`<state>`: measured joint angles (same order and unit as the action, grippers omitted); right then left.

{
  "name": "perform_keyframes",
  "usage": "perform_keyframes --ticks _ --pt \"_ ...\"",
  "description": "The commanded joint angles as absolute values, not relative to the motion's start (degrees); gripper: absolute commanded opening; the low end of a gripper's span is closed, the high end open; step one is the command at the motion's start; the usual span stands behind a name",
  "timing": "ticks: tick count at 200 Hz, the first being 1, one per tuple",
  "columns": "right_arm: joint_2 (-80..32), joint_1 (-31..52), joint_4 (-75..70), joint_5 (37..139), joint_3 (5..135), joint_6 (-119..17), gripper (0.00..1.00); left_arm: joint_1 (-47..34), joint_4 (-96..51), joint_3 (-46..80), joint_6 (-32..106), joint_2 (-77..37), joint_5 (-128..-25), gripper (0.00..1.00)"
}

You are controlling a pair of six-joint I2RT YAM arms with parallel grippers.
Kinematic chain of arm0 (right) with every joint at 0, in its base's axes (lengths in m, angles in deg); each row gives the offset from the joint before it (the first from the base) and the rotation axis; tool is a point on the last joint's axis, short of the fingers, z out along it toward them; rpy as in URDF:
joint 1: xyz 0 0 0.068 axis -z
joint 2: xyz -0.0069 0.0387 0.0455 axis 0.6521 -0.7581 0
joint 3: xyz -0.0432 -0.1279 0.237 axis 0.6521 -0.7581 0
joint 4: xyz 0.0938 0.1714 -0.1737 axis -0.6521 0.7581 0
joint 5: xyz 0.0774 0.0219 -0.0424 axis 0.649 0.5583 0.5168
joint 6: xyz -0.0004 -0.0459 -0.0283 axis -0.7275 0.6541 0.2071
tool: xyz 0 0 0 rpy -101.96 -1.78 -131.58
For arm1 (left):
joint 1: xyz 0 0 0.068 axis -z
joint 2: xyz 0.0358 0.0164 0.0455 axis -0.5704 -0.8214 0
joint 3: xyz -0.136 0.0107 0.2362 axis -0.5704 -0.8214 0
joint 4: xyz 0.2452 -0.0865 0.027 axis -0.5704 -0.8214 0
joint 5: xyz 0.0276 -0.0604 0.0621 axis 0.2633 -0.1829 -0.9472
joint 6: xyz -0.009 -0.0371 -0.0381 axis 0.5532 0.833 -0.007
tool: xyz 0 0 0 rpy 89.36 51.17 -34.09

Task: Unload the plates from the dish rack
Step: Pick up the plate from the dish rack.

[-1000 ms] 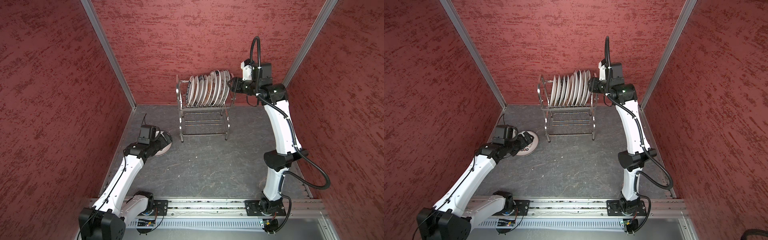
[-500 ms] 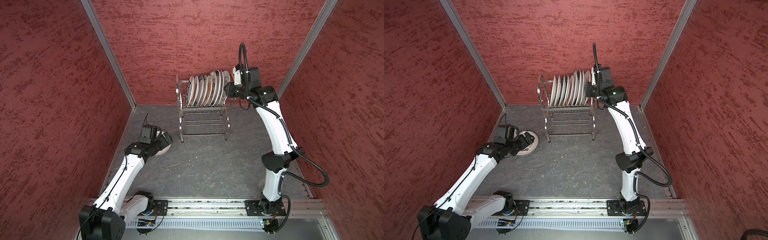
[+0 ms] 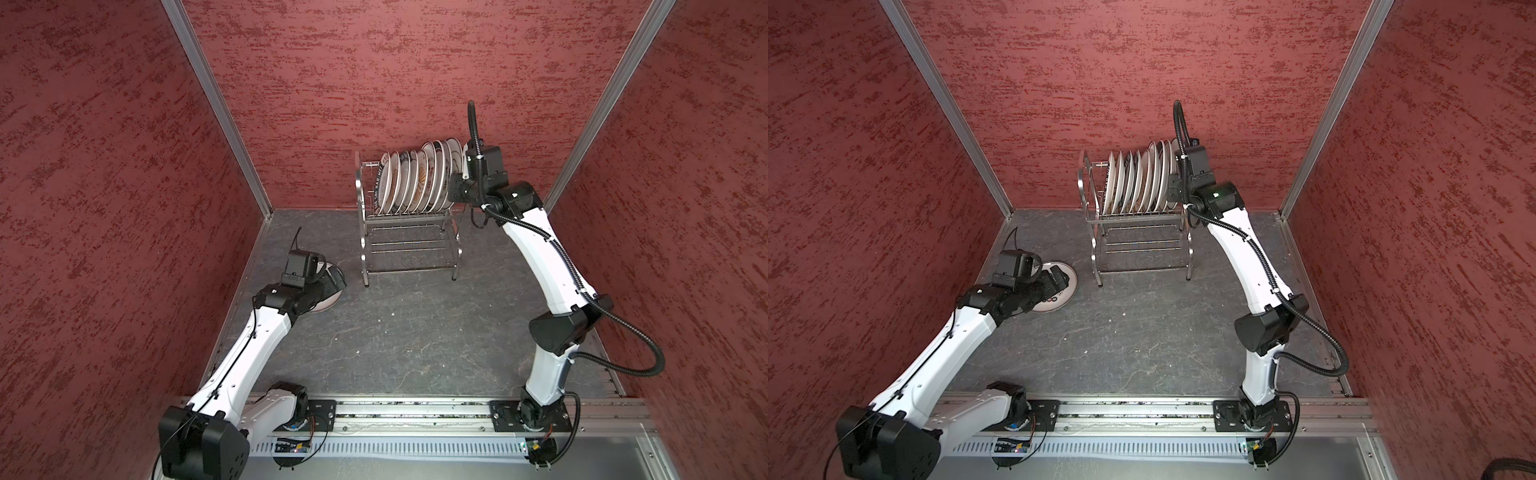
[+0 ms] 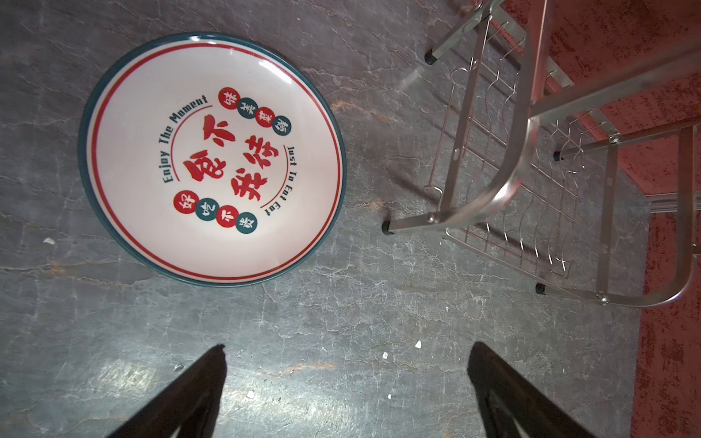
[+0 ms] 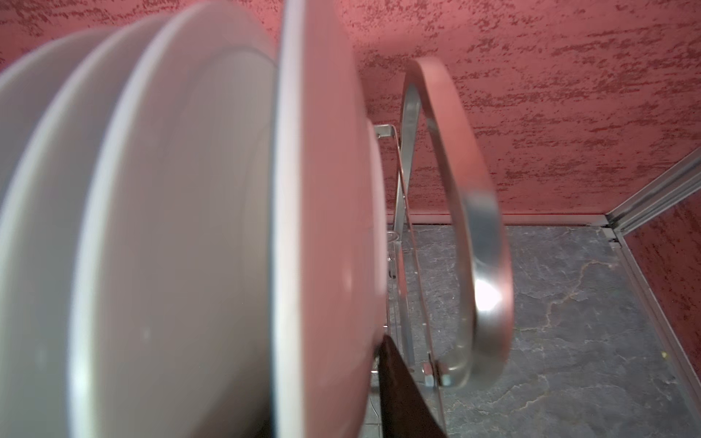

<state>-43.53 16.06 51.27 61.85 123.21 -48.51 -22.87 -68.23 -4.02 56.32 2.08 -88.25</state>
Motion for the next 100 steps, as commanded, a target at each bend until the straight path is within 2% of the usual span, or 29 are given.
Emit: perform_keyframes --ticks 1,100 --pt "-40.85 16.04 49.91 60.03 121.63 -47.62 0.23 -22.73 -68.64 -3.93 56.75 1.35 -89.64 0.99" --pt "-37.45 16.09 43.67 57.94 115.69 -48.03 0.06 -22.82 -67.98 -5.69 56.78 2.43 -91.83 0.99"
